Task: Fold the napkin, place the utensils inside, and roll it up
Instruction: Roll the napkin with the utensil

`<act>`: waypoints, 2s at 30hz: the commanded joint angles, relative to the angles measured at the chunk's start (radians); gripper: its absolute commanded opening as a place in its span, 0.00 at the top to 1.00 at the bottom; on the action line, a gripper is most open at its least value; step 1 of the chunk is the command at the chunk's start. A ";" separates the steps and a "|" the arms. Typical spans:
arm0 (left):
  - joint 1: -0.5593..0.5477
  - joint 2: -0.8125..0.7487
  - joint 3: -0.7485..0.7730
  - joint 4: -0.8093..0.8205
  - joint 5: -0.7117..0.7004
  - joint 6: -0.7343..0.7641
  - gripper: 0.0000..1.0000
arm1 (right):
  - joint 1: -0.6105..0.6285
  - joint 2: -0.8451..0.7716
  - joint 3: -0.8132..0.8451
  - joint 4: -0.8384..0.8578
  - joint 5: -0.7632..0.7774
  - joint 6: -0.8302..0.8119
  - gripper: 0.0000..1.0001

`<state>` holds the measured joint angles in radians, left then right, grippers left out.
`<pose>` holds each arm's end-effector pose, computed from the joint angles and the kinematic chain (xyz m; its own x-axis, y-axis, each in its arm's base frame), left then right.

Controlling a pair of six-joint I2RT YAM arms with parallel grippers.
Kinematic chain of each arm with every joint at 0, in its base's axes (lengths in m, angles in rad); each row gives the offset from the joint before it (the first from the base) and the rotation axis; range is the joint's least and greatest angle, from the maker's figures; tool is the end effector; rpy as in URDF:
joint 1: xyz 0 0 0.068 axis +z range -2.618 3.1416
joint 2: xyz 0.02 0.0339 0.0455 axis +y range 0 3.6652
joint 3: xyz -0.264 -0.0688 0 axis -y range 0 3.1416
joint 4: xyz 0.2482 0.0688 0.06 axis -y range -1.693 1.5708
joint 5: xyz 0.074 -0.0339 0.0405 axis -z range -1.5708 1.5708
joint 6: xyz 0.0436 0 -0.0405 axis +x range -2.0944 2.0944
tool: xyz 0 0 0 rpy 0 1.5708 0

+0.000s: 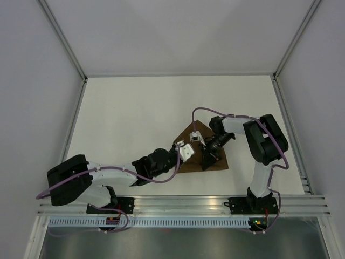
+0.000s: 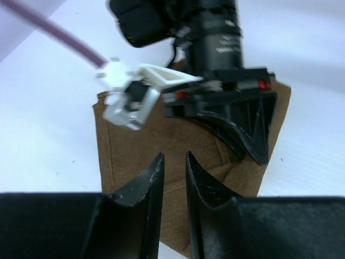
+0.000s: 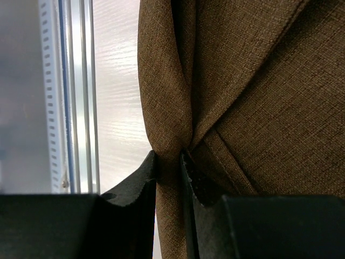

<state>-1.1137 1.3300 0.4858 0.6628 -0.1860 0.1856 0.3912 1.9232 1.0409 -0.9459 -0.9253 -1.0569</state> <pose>0.1316 -0.2492 0.2031 0.0697 0.2693 -0.9605 0.8025 0.5568 0.2143 0.2545 0.1426 0.1108 -0.4034 -0.7331 -0.5476 -0.7989 -0.0096 0.6014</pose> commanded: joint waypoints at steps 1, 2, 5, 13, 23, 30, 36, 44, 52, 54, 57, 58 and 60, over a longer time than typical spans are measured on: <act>-0.070 0.089 0.051 0.034 -0.030 0.167 0.72 | 0.001 0.082 -0.042 0.018 0.201 -0.061 0.92; -0.102 0.109 0.062 0.026 -0.032 0.201 0.72 | 0.000 0.088 -0.041 0.016 0.201 -0.060 0.92; -0.155 0.176 0.092 -0.003 -0.046 0.228 0.72 | -0.003 0.099 -0.035 0.019 0.198 -0.054 0.92; -0.219 0.265 0.128 -0.074 0.040 0.239 0.70 | -0.018 0.103 -0.030 0.019 0.197 -0.045 0.92; -0.238 0.354 0.160 -0.098 0.095 0.268 0.67 | -0.020 0.112 -0.022 0.019 0.198 -0.034 0.92; -0.238 0.420 0.157 -0.034 0.039 0.305 0.65 | -0.022 0.117 -0.019 0.016 0.200 -0.032 0.92; -0.241 0.454 0.183 -0.042 0.030 0.318 0.58 | -0.022 0.122 -0.016 0.015 0.200 -0.029 0.92; -0.242 0.489 0.197 -0.048 0.019 0.325 0.60 | -0.023 0.125 -0.013 0.012 0.200 -0.026 0.92; -0.242 0.509 0.198 -0.092 0.046 0.289 0.98 | -0.023 0.123 -0.013 0.006 0.200 -0.025 0.92; -0.241 0.506 0.198 -0.107 0.065 0.276 0.98 | -0.023 0.119 -0.012 0.006 0.200 -0.020 0.89; -0.236 0.495 0.197 -0.123 0.109 0.238 0.98 | -0.026 0.093 -0.005 -0.008 0.191 -0.012 0.74; -0.235 0.494 0.194 -0.124 0.120 0.227 0.98 | -0.026 0.085 -0.002 -0.016 0.184 -0.011 0.71; -0.230 0.491 0.194 -0.137 0.151 0.213 0.98 | -0.029 0.051 0.011 -0.042 0.163 -0.011 0.65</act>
<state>-1.3479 1.8027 0.6743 0.6163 -0.1394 0.4797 0.3660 1.9930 1.0473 -1.0885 -0.9241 -1.0054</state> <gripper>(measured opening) 0.075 0.325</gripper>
